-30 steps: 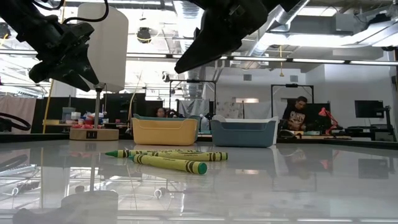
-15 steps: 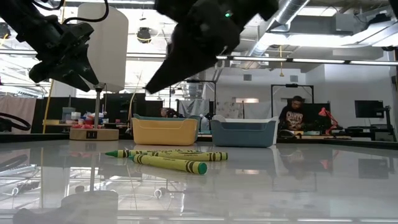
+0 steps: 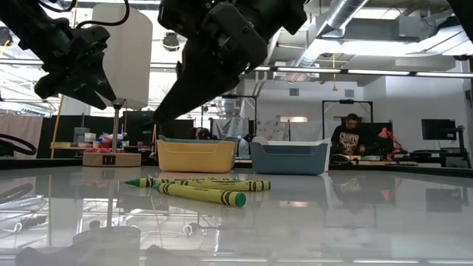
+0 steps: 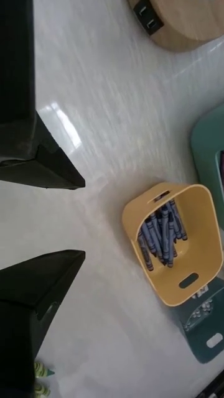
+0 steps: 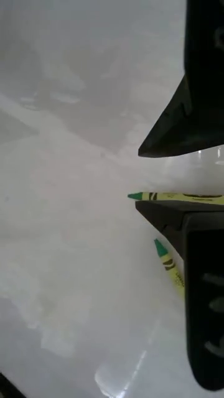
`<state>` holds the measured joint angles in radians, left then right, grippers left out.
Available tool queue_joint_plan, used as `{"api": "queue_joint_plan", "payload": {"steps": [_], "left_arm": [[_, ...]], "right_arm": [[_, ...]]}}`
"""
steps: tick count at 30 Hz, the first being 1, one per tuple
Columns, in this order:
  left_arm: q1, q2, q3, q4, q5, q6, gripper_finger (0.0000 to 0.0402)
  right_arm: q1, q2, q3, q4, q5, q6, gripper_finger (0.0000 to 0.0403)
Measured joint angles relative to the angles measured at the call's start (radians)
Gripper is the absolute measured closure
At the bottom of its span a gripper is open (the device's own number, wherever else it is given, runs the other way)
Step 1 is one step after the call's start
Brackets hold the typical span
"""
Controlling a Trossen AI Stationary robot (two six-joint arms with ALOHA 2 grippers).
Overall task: Sort crayons
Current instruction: Put the green crayon into the white bin
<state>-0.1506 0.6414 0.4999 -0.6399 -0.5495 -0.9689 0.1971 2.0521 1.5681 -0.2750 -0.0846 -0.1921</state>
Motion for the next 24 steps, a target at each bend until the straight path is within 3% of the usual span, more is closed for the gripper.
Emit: {"api": "queue_joint_plan", "payload": {"steps": [24], "left_arm": [[0.0,0.0,0.0,-0.01,0.022,0.076,0.0242]], "right_arm": [[0.016,0.108,0.0,0.019,0.037,0.09,0.0287]]}}
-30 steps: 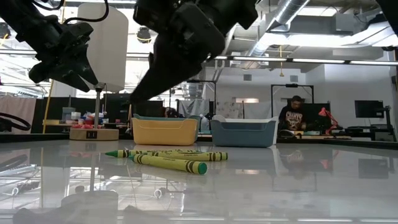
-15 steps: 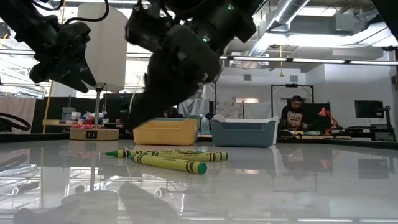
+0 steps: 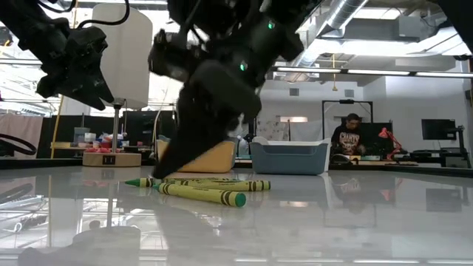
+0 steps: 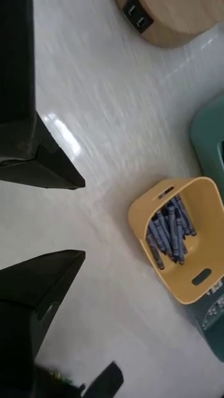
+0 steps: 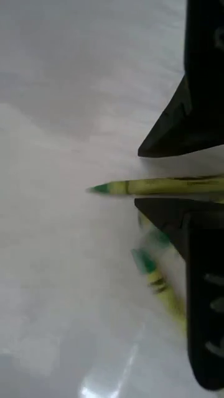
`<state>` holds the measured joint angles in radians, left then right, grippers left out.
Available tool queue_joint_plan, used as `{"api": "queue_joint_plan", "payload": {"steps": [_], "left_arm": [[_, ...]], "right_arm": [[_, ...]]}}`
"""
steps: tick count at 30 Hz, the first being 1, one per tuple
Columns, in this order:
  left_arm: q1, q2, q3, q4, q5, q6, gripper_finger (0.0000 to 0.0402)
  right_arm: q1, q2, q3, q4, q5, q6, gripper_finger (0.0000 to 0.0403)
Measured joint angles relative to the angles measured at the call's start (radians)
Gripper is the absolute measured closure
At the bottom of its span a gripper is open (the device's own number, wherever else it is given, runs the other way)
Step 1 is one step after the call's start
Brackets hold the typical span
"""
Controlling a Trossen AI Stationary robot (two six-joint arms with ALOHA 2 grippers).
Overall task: Sort crayons
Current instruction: Put the green crayon into the white bin
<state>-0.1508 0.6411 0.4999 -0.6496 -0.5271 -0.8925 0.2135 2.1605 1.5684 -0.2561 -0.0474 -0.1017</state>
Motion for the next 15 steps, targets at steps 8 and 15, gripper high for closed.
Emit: {"api": "queue_joint_plan", "payload": {"steps": [8,15], "left_arm": [[0.0,0.0,0.0,-0.009,0.021,0.008,0.0242],[0.0,0.0,0.0,-0.011,0.024,0.008,0.0242]], "right_arm": [[-0.001,0.016,0.002,-0.04,0.047,0.054,0.0287],[-0.005,0.016,0.002,-0.085,0.1,0.06,0.0301]]}}
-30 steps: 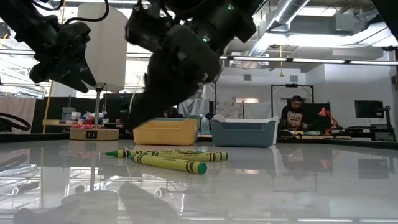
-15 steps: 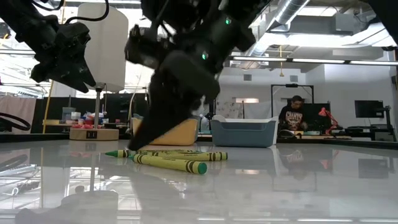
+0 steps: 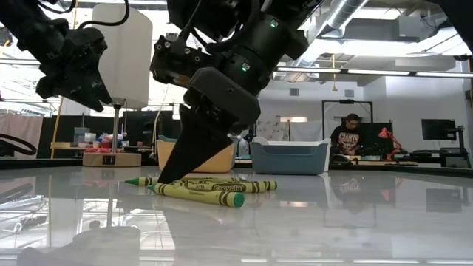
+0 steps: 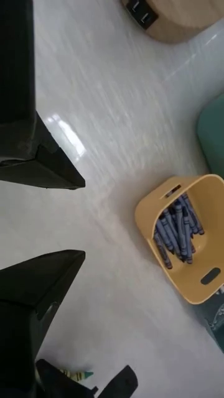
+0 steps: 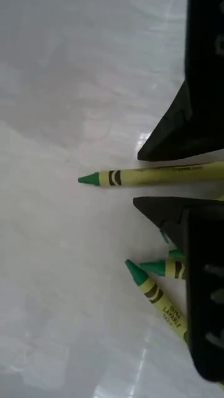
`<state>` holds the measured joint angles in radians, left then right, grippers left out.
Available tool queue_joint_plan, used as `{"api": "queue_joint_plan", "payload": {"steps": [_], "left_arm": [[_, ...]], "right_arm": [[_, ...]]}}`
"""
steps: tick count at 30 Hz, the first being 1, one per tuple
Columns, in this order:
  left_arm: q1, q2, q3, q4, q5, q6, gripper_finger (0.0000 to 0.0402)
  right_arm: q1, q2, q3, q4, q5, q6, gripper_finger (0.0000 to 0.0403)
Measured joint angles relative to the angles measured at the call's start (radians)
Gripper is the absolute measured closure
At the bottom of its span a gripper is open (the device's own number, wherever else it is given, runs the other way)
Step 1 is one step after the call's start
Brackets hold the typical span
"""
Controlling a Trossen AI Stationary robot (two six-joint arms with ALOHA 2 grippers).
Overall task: Sort crayons
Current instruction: Put the green crayon into the white bin
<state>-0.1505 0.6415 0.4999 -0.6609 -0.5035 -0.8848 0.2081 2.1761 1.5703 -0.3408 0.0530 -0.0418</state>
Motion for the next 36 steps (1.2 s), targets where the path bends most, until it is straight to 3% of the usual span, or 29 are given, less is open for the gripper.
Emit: {"api": "queue_joint_plan", "payload": {"steps": [6,12,27,36], "left_arm": [[0.0,0.0,0.0,0.0,-0.002,0.0,0.0242],[0.0,0.0,0.0,0.0,-0.003,-0.002,0.0242],[0.0,0.0,0.0,0.0,-0.008,-0.016,0.0242],[0.0,0.0,0.0,0.001,-0.007,-0.045,0.0242]], "right_arm": [[0.0,0.0,0.002,-0.038,0.005,0.014,0.0348],[-0.016,-0.001,0.01,-0.053,-0.008,0.149,0.0397],[-0.137,0.007,0.292,-0.311,-0.019,0.034,0.0401],[-0.293,-0.053,0.392,-0.39,-0.005,-0.075,0.0402]]}}
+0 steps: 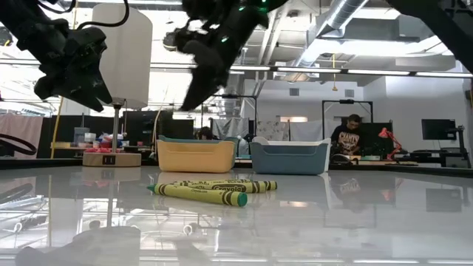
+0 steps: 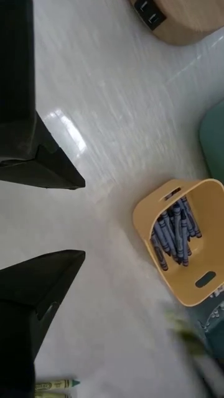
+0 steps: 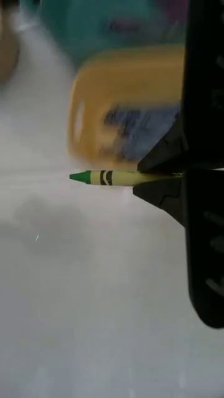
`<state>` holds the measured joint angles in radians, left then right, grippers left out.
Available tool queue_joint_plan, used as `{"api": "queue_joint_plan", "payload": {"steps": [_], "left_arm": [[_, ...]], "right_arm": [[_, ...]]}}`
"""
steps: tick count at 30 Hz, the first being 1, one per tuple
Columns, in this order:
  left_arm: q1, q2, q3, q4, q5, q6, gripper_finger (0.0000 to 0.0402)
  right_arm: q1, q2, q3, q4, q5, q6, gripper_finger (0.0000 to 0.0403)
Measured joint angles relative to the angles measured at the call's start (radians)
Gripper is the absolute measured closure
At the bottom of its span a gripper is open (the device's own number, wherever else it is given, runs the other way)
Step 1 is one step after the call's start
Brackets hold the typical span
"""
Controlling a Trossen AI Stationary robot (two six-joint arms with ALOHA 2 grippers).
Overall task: Sort crayons
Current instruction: Put the green crayon into the white bin
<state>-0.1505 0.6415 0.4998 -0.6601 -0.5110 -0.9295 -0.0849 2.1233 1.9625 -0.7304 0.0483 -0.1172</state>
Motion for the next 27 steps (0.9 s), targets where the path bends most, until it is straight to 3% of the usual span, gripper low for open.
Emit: {"api": "queue_joint_plan", "payload": {"steps": [14,21,24,27], "left_arm": [[0.0,0.0,0.0,0.0,-0.044,-0.065,0.0242],[0.0,0.0,0.0,-0.001,-0.065,-0.082,0.0242],[0.0,0.0,0.0,-0.001,-0.078,-0.098,0.0242],[0.0,0.0,0.0,-0.001,-0.077,-0.11,0.0242]], "right_arm": [[-0.332,-0.26,-0.005,-0.303,0.008,-0.122,0.0403],[-0.458,-0.287,-0.006,-0.438,0.041,-0.122,0.0403],[-0.477,-0.301,-0.075,-0.4,0.03,-0.128,0.0403],[-0.496,-0.346,-0.234,-0.302,0.01,-0.128,0.0403]]}}
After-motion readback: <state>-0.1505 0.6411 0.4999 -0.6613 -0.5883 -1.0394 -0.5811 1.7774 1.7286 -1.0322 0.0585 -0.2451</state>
